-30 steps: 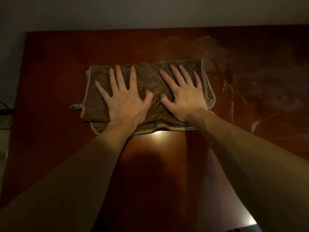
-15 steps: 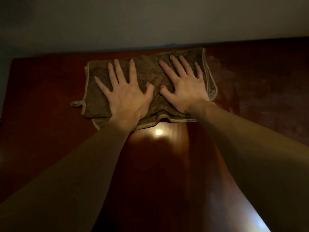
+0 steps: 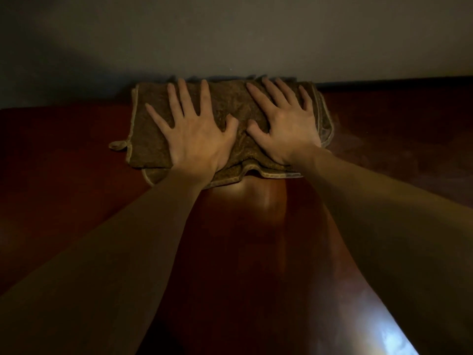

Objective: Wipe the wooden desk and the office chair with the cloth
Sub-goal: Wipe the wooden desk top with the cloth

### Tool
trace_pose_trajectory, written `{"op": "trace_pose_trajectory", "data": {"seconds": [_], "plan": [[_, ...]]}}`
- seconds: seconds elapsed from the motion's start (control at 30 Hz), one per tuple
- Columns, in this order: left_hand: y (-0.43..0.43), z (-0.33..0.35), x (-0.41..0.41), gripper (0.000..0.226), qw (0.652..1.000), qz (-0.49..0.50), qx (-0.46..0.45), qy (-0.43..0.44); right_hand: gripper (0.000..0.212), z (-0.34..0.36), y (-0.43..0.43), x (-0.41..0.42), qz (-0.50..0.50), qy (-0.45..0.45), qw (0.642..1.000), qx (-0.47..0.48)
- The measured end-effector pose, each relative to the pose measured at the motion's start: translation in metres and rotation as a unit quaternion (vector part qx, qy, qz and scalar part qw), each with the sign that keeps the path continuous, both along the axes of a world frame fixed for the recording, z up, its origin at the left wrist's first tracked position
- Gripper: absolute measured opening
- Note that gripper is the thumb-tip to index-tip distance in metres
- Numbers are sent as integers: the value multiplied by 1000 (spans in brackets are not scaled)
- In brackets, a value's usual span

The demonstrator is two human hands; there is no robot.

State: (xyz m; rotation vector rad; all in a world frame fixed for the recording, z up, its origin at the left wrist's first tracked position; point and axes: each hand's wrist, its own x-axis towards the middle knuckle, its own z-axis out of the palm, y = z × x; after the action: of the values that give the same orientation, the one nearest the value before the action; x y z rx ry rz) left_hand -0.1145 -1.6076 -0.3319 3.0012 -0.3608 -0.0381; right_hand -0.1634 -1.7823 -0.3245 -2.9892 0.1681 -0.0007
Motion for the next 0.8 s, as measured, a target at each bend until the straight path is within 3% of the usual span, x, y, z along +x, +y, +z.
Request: {"op": "trace_pose_trajectory", "data": {"seconds": [0.4, 0.8], "plan": [[5, -1, -14, 78, 1000, -12, -11, 5, 75, -2, 0, -17, 30, -4, 999, -34], [59, -3, -148, 79, 999, -45, -2, 3, 73, 1, 51, -168, 38, 19, 997, -59]]}}
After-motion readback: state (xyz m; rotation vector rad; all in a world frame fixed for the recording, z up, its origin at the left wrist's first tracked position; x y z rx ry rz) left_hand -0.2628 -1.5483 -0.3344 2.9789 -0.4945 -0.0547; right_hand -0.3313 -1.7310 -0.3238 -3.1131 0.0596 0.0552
